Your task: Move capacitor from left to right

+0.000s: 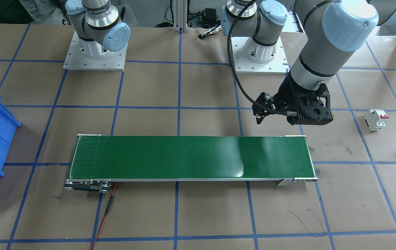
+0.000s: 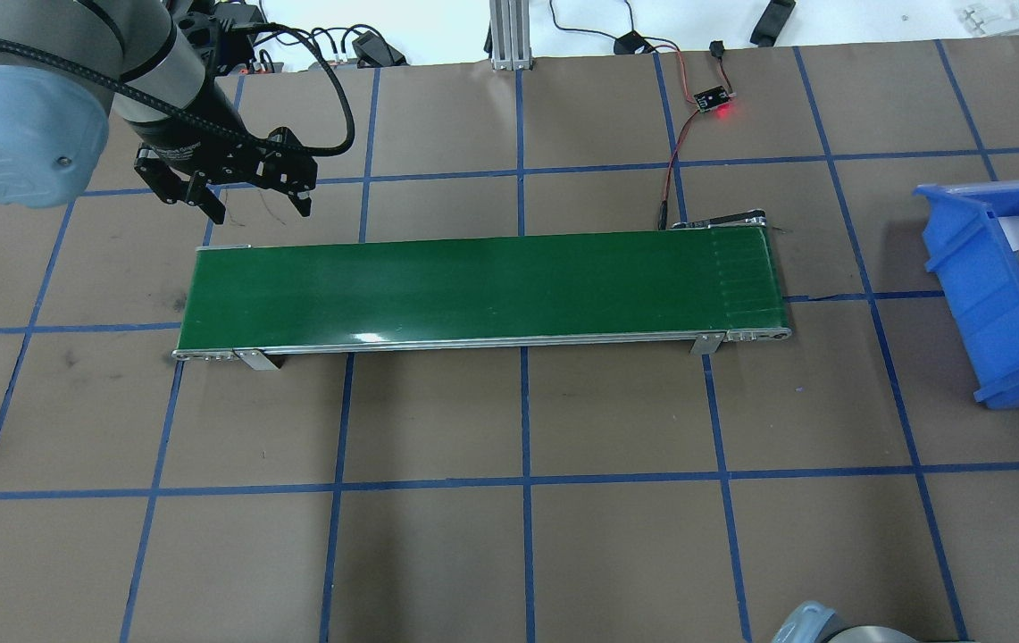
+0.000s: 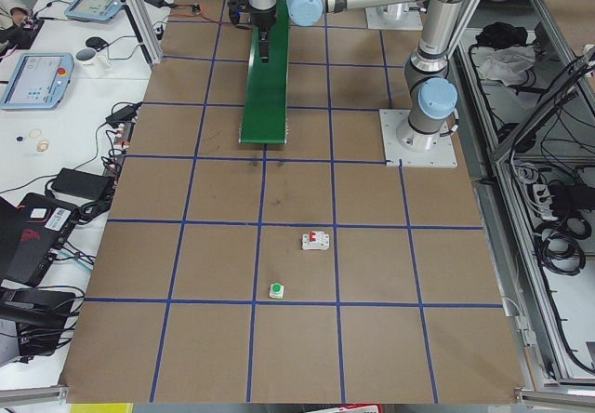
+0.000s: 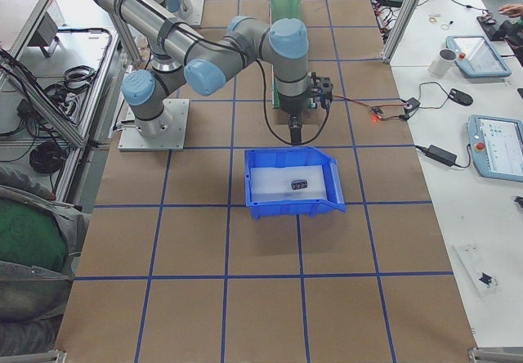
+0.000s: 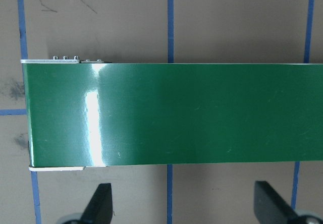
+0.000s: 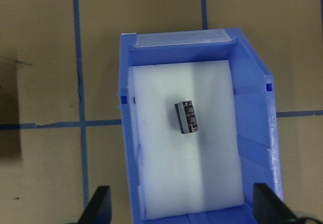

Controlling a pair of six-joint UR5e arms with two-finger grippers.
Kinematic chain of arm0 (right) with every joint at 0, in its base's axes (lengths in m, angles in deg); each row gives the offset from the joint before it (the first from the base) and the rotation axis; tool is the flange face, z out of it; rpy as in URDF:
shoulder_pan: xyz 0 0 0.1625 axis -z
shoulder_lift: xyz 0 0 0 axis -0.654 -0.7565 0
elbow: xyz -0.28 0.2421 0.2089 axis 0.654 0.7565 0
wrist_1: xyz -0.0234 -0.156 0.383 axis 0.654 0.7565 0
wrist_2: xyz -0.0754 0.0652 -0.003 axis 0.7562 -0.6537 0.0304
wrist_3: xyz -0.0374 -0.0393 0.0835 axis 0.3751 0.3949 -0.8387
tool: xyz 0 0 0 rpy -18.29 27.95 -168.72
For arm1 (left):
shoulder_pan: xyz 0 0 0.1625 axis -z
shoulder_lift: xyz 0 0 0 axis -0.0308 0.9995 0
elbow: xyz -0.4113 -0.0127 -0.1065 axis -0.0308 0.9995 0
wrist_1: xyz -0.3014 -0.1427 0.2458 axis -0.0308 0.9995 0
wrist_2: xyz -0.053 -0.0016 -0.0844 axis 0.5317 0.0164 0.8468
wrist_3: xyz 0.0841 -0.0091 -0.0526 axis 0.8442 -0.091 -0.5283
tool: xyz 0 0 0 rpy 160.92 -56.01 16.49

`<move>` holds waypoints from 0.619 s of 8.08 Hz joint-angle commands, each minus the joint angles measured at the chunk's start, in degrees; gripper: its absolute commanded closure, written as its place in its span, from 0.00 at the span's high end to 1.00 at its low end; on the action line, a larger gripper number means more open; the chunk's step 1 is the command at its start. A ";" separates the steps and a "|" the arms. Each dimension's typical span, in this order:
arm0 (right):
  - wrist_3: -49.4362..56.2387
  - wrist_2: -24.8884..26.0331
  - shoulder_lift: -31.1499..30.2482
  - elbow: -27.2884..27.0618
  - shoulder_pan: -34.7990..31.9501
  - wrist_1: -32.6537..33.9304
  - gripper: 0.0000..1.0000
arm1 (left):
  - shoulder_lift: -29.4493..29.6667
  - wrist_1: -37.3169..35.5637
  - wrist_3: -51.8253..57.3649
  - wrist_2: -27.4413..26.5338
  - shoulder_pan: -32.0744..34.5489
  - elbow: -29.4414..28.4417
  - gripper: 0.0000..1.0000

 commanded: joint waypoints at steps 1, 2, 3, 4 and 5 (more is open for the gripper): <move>-13.61 0.37 -5.11 2.24 -9.57 -7.51 1.00 | 0.01 0.00 0.00 0.00 0.00 0.00 1.00; -19.93 0.11 -6.43 2.24 -13.09 -9.87 1.00 | 0.09 0.00 0.00 0.00 0.00 0.00 1.00; -23.82 -0.68 -6.62 2.24 -17.30 -10.24 1.00 | 0.10 0.00 0.00 0.00 0.00 -0.09 1.00; -27.77 -0.68 -6.71 2.24 -21.52 -10.25 1.00 | 0.10 0.00 0.00 0.00 0.00 -0.09 1.00; -32.43 -0.77 -6.62 2.24 -25.31 -10.25 1.00 | 0.10 0.00 0.00 0.00 0.00 -0.09 1.00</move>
